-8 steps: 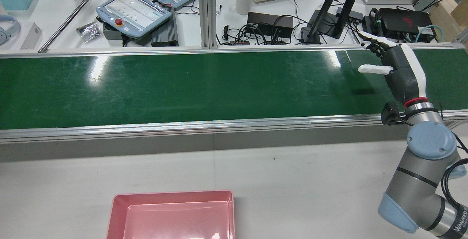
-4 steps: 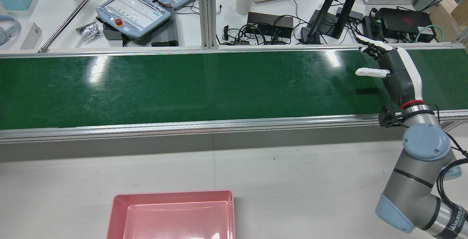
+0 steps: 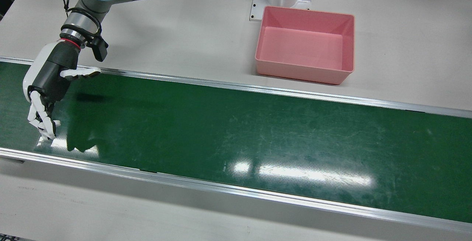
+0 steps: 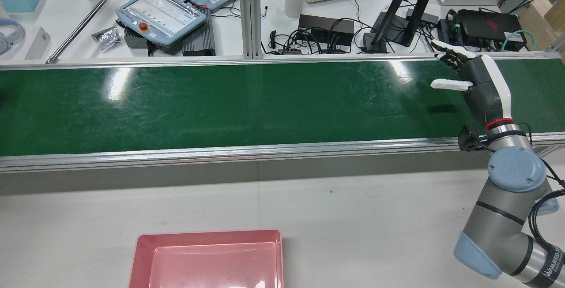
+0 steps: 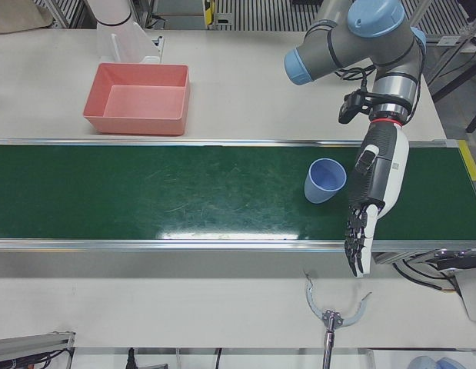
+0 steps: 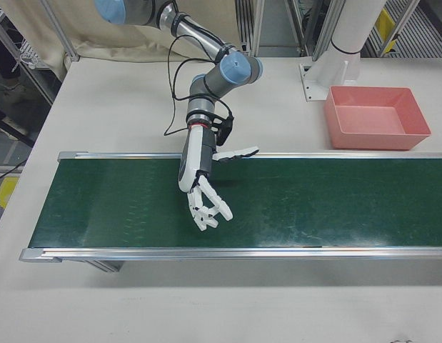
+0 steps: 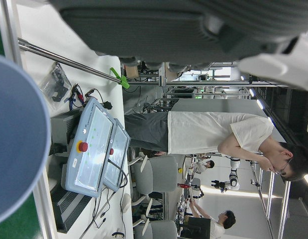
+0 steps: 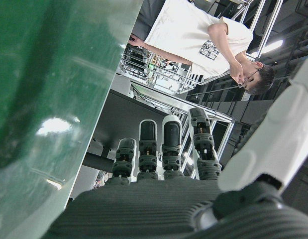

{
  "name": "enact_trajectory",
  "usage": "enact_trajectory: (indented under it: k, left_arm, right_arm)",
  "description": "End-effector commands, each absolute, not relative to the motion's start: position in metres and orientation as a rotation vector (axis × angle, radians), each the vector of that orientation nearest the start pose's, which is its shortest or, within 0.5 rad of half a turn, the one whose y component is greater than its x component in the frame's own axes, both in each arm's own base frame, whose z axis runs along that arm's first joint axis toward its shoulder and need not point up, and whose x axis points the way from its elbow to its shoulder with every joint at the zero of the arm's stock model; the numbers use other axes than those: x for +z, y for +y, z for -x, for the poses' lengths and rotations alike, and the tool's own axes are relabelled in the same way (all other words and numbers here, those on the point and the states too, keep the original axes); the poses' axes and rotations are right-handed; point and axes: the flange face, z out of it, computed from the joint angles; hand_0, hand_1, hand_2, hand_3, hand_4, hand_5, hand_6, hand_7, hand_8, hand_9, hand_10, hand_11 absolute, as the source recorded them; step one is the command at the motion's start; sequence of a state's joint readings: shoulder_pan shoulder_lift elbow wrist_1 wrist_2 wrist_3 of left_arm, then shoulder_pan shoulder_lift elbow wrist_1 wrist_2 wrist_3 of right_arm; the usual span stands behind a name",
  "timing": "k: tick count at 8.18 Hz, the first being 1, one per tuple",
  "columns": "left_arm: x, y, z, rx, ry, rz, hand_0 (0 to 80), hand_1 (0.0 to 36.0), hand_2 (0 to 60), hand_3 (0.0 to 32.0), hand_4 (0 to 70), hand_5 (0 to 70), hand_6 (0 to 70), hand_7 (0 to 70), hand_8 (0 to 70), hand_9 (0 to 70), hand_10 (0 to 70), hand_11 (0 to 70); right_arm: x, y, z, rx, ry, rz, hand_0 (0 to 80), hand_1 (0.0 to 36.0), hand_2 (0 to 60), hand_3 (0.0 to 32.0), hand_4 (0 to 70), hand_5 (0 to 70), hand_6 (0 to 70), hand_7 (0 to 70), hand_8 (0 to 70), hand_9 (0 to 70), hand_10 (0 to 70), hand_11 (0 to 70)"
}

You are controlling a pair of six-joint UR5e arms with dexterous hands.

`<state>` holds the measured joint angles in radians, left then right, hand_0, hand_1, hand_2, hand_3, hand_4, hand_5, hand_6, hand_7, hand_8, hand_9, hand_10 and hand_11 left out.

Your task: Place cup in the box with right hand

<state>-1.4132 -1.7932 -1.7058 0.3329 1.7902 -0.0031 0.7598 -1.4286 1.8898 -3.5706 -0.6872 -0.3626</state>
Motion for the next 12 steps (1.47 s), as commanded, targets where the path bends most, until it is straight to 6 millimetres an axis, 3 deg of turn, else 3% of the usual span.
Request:
enact_trajectory:
  k: [1, 4, 7, 10, 12]
  left_arm:
    - [0.537, -0.571, 0.023, -1.992, 2.041, 0.386, 0.0, 0.0, 0.0, 0.0, 0.0, 0.0, 0.0, 0.0, 0.0, 0.0, 0.0, 0.0]
    - [0.537, -0.571, 0.022, -1.991, 2.040, 0.387, 0.0, 0.0, 0.0, 0.0, 0.0, 0.0, 0.0, 0.0, 0.0, 0.0, 0.0, 0.0]
    - [0.537, -0.571, 0.023, -1.992, 2.041, 0.386, 0.0, 0.0, 0.0, 0.0, 0.0, 0.0, 0.0, 0.0, 0.0, 0.0, 0.0, 0.0]
    - [0.537, -0.571, 0.022, -1.991, 2.040, 0.387, 0.0, 0.0, 0.0, 0.0, 0.0, 0.0, 0.0, 0.0, 0.0, 0.0, 0.0, 0.0]
    - [0.537, -0.571, 0.022, -1.991, 2.040, 0.387, 0.0, 0.0, 0.0, 0.0, 0.0, 0.0, 0.0, 0.0, 0.0, 0.0, 0.0, 0.0]
  right_arm:
    - [0.506, -0.482, 0.200, -2.316, 2.333, 0.492, 44.7, 0.0, 0.0, 0.0, 17.4, 3.7, 14.2, 61.3, 14.4, 31.2, 10.4, 15.7]
    - [0.510, -0.484, 0.198, -2.330, 2.332, 0.525, 45.0, 0.0, 0.0, 0.0, 19.9, 3.7, 14.4, 62.4, 14.6, 31.4, 10.8, 16.3]
    - [0.499, -0.494, 0.190, -2.301, 2.323, 0.552, 44.9, 0.0, 0.0, 0.0, 24.0, 3.5, 14.8, 64.5, 14.9, 32.3, 11.4, 16.9]
    - [0.506, -0.493, 0.188, -2.315, 2.318, 0.564, 45.0, 0.0, 0.0, 0.0, 27.9, 3.3, 15.1, 66.2, 15.0, 32.6, 11.4, 16.9]
    - [0.511, -0.496, 0.190, -2.323, 2.317, 0.570, 45.0, 0.0, 0.0, 0.0, 26.5, 3.3, 14.9, 65.3, 14.8, 32.2, 11.4, 17.0]
